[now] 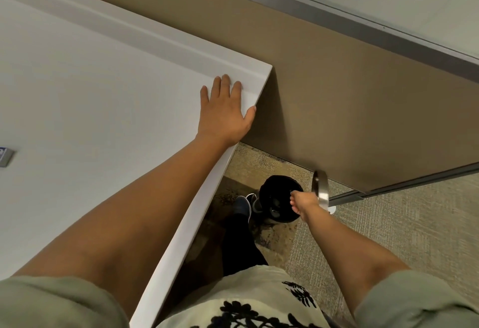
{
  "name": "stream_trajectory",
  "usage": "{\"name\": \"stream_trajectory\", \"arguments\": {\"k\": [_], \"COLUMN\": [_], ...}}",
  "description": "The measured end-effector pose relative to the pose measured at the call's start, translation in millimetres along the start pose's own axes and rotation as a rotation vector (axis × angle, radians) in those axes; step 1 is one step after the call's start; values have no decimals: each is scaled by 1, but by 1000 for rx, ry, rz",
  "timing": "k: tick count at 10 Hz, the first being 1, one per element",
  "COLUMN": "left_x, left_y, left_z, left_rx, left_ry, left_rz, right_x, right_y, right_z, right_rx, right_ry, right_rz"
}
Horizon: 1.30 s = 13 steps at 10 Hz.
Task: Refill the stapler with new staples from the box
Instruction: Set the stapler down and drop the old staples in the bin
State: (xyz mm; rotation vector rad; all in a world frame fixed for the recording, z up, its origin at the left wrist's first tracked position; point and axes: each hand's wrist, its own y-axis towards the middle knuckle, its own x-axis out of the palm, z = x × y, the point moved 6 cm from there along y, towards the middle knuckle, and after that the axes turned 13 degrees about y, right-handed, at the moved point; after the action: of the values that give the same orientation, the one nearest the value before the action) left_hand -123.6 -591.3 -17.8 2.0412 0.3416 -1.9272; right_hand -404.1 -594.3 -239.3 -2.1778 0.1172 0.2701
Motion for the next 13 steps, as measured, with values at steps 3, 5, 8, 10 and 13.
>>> {"name": "stream_trajectory", "arguments": {"k": [3, 5, 8, 10, 13], "left_x": [4, 6, 5, 4, -16], "left_y": [2, 3, 2, -1, -51], "left_z": [0, 0, 0, -1, -25], "left_rx": [-6, -14, -10, -11, 42], "left_ry": [12, 9, 6, -19, -113], "left_rz": [17, 15, 18, 21, 140], "right_x": [-16, -25, -28, -13, 8], "right_y": [20, 23, 24, 14, -85], "right_z": [-3, -10, -23, -31, -119], "right_rx": [86, 75, -23, -12, -455], "right_ry": [122, 230, 175, 258, 438], "right_rz": [72, 121, 29, 95, 169]}}
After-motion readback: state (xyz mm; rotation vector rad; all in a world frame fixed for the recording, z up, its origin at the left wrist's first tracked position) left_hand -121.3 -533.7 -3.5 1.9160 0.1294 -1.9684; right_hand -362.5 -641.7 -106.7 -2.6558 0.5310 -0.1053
